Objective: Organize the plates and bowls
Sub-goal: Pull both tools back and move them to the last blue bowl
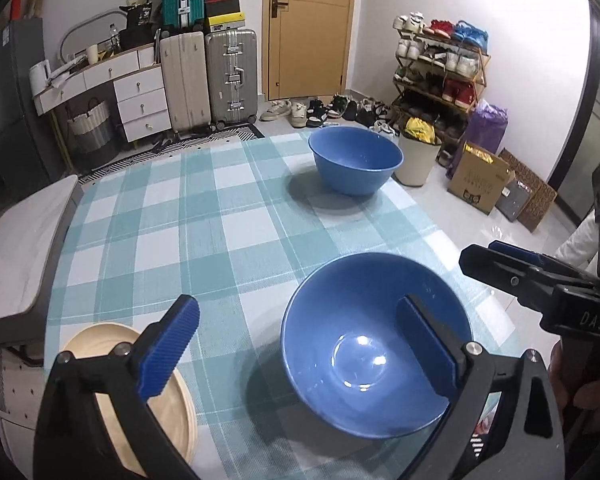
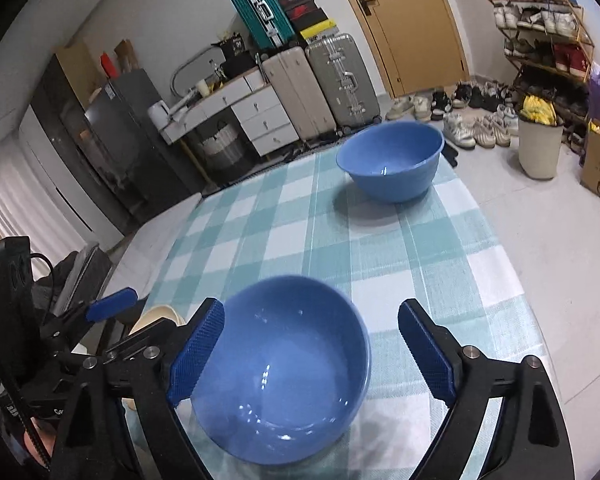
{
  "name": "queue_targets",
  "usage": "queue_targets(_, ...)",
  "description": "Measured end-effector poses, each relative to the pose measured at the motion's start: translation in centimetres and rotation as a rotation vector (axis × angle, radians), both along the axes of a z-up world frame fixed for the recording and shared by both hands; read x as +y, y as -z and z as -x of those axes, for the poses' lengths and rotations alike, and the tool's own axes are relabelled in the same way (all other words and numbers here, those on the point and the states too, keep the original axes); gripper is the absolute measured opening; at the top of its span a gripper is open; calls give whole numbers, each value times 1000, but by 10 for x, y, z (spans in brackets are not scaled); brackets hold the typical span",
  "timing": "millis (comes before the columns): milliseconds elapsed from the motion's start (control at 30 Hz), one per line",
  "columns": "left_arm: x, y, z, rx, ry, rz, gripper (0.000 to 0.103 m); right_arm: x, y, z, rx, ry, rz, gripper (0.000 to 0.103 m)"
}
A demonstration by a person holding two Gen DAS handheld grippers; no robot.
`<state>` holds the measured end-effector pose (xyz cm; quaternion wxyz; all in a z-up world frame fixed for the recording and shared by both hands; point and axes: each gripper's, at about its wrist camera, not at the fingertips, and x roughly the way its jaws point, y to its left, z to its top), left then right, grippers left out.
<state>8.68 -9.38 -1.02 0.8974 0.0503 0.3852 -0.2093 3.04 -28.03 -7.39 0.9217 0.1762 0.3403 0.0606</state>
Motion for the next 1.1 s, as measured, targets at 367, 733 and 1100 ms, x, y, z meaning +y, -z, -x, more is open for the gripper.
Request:
queue_targets(367, -2, 7, -18, 16, -24, 37, 100, 0, -6, -15, -65, 61, 108, 101)
queue_targets(733, -7, -3, -35, -18, -34, 22, 100, -10, -5, -33, -47, 38, 128, 102)
queue_targets(1100, -11, -24, -80, 32, -9, -5, 100, -35, -32, -54, -12, 111, 257, 102)
